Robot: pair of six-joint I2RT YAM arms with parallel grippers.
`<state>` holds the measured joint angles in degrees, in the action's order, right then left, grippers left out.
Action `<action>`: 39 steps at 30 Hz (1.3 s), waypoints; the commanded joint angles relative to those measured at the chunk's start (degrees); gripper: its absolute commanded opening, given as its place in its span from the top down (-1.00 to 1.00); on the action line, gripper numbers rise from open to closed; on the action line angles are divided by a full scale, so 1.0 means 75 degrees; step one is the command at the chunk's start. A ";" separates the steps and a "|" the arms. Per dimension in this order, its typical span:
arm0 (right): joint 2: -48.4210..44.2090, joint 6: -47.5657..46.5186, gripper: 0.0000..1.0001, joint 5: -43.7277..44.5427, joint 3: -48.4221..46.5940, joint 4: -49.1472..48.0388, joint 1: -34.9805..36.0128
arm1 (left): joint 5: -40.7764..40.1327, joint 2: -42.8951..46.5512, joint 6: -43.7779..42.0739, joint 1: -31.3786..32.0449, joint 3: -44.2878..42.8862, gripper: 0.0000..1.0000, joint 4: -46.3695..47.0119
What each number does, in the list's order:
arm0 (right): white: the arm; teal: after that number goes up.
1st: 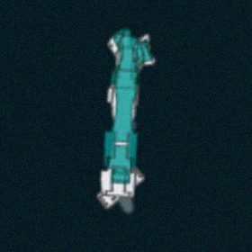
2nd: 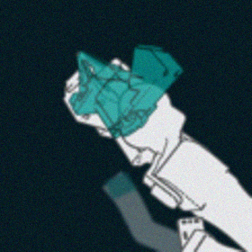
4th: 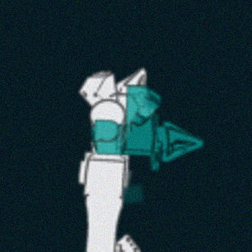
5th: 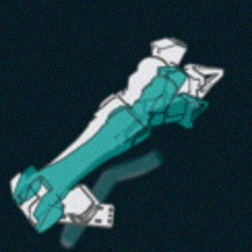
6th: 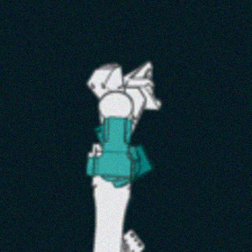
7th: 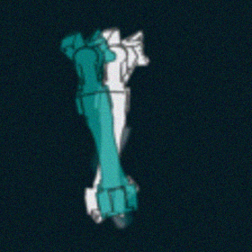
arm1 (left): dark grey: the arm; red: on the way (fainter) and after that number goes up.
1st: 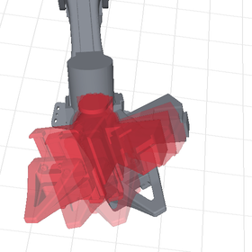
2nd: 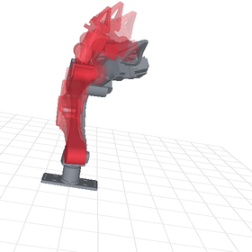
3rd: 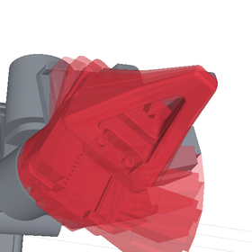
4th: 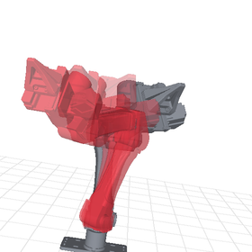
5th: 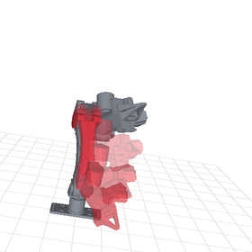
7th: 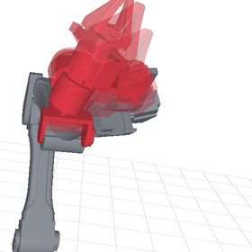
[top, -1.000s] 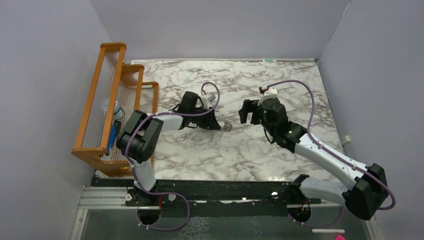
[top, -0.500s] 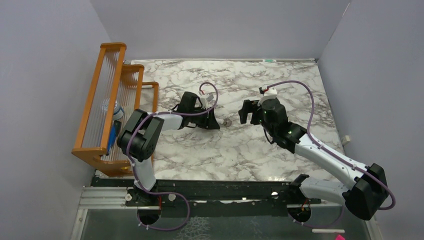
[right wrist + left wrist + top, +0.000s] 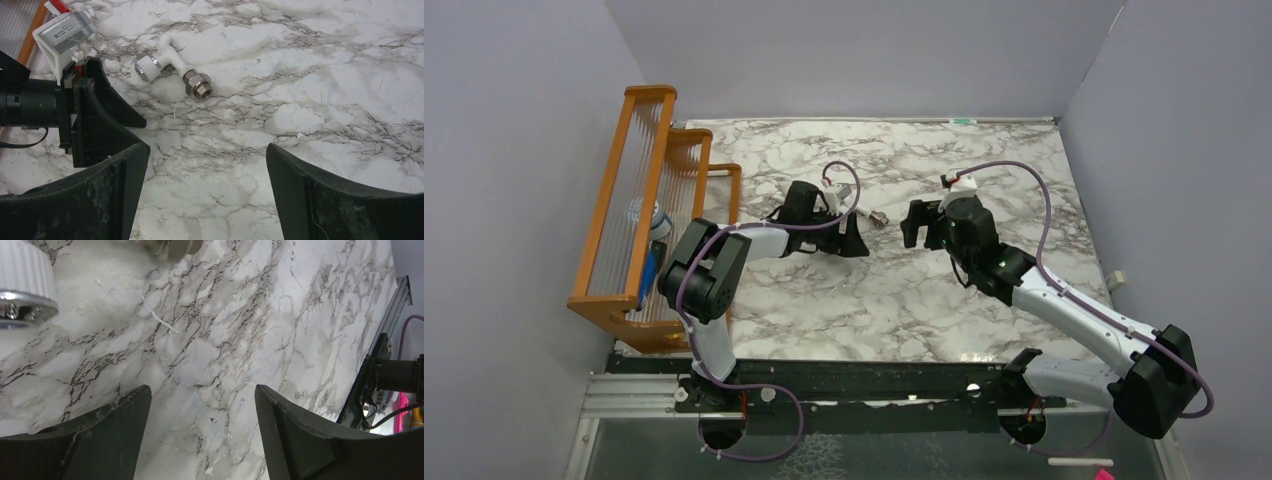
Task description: Install the water faucets
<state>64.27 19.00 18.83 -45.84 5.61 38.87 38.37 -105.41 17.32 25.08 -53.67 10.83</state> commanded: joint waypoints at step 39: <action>-0.2218 -0.3913 -1.00 -0.0604 0.0956 -0.3704 -0.0027 | -0.5263 0.7166 -0.1307 -0.0508 0.1768 -0.98 -0.0022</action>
<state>50.22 -8.95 19.49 -41.80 -15.73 38.87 7.77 -57.60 7.11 21.69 -46.52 6.74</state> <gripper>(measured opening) 0.998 0.987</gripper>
